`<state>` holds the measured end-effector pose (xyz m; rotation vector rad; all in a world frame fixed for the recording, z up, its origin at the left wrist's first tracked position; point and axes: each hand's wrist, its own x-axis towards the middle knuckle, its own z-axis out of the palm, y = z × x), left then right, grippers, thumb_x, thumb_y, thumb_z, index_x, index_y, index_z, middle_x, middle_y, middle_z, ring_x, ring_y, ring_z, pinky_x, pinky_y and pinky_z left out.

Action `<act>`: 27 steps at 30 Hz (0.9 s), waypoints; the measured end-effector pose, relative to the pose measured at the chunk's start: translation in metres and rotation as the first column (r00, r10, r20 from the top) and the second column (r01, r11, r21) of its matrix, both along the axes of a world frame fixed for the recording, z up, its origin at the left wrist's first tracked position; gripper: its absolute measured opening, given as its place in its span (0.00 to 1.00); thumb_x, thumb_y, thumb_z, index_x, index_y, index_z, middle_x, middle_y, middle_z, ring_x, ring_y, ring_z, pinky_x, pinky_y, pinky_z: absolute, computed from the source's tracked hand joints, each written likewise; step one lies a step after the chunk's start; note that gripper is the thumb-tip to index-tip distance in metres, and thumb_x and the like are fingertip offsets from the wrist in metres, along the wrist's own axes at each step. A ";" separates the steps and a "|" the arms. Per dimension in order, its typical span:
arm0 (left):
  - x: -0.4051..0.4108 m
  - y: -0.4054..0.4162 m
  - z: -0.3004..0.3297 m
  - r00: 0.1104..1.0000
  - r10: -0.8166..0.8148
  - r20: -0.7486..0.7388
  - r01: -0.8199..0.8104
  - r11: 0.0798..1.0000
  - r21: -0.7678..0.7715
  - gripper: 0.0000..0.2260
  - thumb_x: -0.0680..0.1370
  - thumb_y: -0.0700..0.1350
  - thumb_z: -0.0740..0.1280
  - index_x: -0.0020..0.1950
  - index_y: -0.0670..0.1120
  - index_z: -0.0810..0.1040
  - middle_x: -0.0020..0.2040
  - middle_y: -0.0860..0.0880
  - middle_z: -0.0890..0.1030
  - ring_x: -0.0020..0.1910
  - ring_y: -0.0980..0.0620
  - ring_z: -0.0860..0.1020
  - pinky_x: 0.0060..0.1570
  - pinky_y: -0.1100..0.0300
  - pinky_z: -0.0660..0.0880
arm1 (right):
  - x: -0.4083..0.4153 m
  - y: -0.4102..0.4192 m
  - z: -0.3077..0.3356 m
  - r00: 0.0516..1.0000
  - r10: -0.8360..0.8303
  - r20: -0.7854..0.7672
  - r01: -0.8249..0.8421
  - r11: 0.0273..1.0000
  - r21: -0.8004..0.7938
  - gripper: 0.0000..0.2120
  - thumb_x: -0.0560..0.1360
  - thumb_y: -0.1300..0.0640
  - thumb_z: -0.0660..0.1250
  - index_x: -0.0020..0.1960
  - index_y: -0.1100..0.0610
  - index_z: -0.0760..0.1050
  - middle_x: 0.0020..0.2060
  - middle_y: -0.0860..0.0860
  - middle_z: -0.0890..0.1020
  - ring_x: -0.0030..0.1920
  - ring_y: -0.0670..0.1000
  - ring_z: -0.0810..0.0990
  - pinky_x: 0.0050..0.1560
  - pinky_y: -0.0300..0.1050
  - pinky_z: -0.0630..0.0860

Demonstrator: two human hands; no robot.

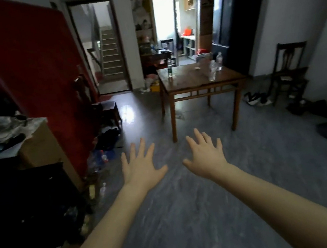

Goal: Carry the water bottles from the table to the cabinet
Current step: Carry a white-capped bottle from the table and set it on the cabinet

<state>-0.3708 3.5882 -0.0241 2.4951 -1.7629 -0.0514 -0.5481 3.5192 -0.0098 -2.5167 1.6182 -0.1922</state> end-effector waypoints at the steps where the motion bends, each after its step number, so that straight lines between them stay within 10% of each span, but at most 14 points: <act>1: -0.008 -0.008 0.001 0.999 -0.042 -0.002 0.042 0.999 -0.009 0.39 0.78 0.70 0.57 0.83 0.56 0.46 0.83 0.52 0.36 0.83 0.46 0.38 0.80 0.40 0.42 | -0.010 -0.002 0.002 0.999 -0.036 -0.003 0.036 0.999 0.001 0.37 0.78 0.39 0.60 0.81 0.49 0.49 0.81 0.51 0.42 0.80 0.57 0.42 0.76 0.68 0.45; 27: -0.084 -0.098 0.016 0.945 -0.327 0.015 0.327 0.945 0.000 0.38 0.79 0.66 0.58 0.83 0.55 0.46 0.84 0.49 0.39 0.83 0.46 0.40 0.79 0.39 0.41 | -0.104 -0.056 0.011 0.971 -0.239 0.012 0.238 0.971 0.031 0.37 0.78 0.40 0.60 0.81 0.50 0.50 0.81 0.52 0.44 0.80 0.57 0.43 0.76 0.68 0.44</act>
